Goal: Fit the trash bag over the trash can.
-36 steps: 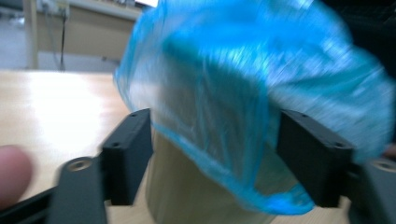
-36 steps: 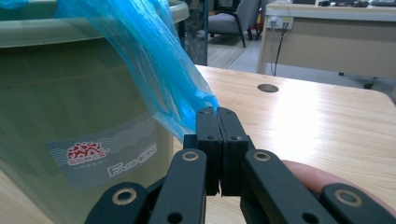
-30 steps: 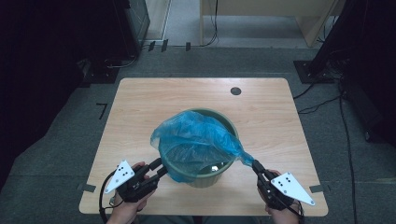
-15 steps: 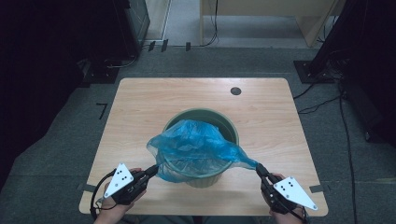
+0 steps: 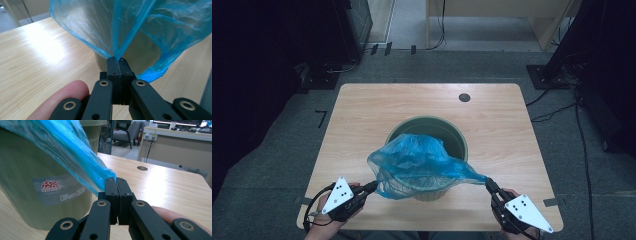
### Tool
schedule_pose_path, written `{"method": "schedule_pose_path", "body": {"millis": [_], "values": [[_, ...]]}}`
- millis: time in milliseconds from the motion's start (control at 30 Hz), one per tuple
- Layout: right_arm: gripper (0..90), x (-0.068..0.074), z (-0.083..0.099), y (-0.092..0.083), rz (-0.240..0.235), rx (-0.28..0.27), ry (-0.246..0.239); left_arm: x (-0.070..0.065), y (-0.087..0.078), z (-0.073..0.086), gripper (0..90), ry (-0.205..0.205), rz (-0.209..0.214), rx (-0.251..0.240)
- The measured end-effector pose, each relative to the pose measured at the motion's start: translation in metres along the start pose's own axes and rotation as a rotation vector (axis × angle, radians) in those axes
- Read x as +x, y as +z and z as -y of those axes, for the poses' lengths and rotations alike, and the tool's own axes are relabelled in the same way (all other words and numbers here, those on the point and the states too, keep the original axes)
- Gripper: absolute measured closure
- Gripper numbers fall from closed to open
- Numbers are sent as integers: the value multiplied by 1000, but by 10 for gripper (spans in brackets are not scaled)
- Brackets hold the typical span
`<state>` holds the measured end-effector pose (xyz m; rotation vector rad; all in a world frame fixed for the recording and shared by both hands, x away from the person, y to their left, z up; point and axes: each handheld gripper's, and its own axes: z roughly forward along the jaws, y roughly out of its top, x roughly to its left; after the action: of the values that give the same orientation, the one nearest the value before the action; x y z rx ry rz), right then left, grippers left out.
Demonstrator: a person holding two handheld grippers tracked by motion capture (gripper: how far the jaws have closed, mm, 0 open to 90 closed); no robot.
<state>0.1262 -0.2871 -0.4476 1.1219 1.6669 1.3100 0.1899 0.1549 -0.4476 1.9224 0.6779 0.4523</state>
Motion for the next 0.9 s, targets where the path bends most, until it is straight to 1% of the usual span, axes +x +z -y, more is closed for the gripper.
{"method": "schedule_pose_path", "body": {"millis": [33,67,133,200,267,300,333,367,400,467,500,533,567,600,633,667,700,733,800,833,900], "values": [[900,-1,0,0,-1,-6,0,1,1,1,900,-4,3,3],[900,-2,-1,-1,0,-10,3,0,3,2,900,0,3,11],[900,-3,-2,-1,1,-12,6,-1,4,2,899,-15,37,3],[900,-4,-2,-1,13,-12,11,-2,4,1,898,-4,23,7],[900,-4,-4,-3,18,-26,13,-3,3,-1,898,7,20,7],[900,-4,-5,-4,21,-30,9,-3,2,-1,897,3,26,-2],[900,-4,-5,-5,23,-32,5,-2,-1,-2,897,-19,65,-29],[900,-5,-6,-5,30,-30,2,-3,-3,-3,897,-27,90,-49],[900,-7,-5,-5,31,-28,2,-4,-6,-5,896,-26,114,-72],[900,-11,-3,-3,42,-11,17,-7,-10,-9,895,-19,165,-110],[900,-14,0,-2,51,2,32,-8,-11,-10,895,-11,173,-114],[900,-16,1,-1,53,11,46,-9,-11,-11,895,10,162,-99],[900,-19,3,1,60,27,52,-10,-10,-10,895,24,152,-87],[900,-19,4,1,60,32,52,-10,-8,-9,894,37,146,-72],[900,-20,5,2,53,36,54,-11,-6,-7,893,40,138,-59],[900,-19,5,2,46,38,47,-10,-4,-6,891,42,118,-45],[900,-18,5,2,40,39,37,-9,-2,-5,888,39,83,-30],[900,-16,5,3,33,36,27,-8,-1,-5,882,27,61,-27],[900,-13,4,4,28,35,19,-4,0,-7,879,1,16,-39],[895,-12,4,6,28,37,15,-2,0,-9,873,-8,-13,-44],[887,-11,3,9,27,35,19,3,0,-13,868,-31,-61,-56]]}}
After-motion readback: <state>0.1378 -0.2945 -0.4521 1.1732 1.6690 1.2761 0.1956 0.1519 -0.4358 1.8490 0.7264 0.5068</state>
